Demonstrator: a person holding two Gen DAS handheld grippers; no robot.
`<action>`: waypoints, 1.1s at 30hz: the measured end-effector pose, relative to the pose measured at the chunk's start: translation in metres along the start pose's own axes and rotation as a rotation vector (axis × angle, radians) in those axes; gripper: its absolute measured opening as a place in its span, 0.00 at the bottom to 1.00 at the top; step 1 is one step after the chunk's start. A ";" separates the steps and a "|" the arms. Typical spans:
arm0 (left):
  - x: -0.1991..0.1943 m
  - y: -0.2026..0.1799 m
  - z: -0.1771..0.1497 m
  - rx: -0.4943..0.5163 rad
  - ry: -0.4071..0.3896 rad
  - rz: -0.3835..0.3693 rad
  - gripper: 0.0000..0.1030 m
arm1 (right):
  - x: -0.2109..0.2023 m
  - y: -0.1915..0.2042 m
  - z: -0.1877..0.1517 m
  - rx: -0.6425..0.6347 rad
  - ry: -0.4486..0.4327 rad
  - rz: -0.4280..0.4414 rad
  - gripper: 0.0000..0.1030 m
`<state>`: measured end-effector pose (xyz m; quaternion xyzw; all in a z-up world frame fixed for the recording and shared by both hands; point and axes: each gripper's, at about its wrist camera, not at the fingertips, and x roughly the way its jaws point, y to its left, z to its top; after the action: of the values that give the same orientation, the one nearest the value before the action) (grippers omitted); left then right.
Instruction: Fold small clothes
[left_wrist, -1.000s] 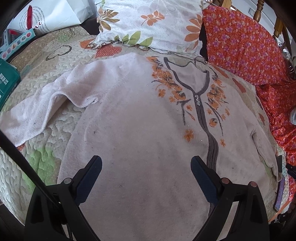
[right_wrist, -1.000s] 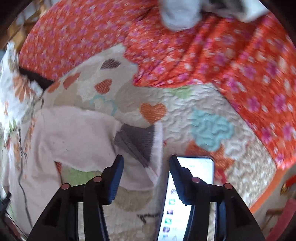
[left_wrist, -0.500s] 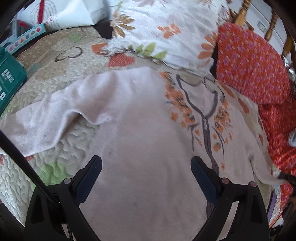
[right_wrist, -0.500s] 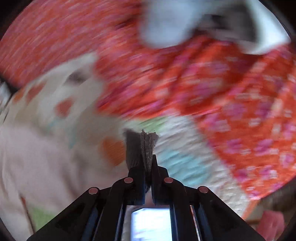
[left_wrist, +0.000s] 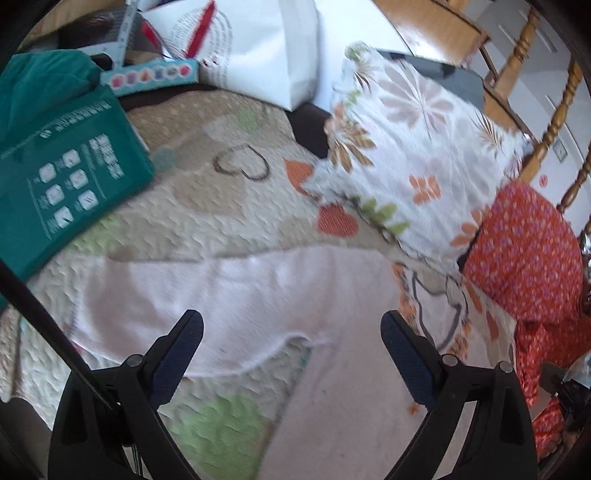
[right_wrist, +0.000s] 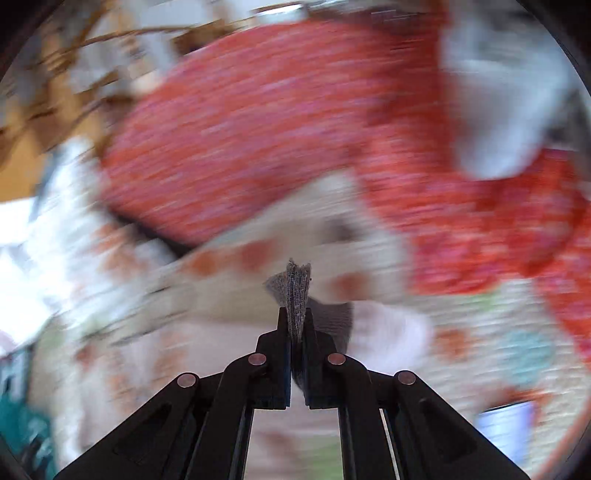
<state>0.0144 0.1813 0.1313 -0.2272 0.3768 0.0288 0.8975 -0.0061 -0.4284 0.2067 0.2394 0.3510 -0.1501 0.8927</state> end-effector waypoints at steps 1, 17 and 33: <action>-0.005 0.008 0.006 -0.009 -0.018 0.015 0.93 | 0.014 0.037 -0.007 -0.032 0.036 0.082 0.04; -0.032 0.106 0.036 -0.175 -0.091 0.096 0.93 | 0.166 0.325 -0.180 -0.365 0.396 0.323 0.04; -0.064 0.162 0.040 -0.336 -0.199 0.253 0.93 | 0.114 0.406 -0.265 -0.721 0.505 0.518 0.26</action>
<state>-0.0414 0.3513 0.1375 -0.3205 0.3019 0.2259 0.8690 0.1046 0.0428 0.0889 0.0241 0.5145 0.2694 0.8137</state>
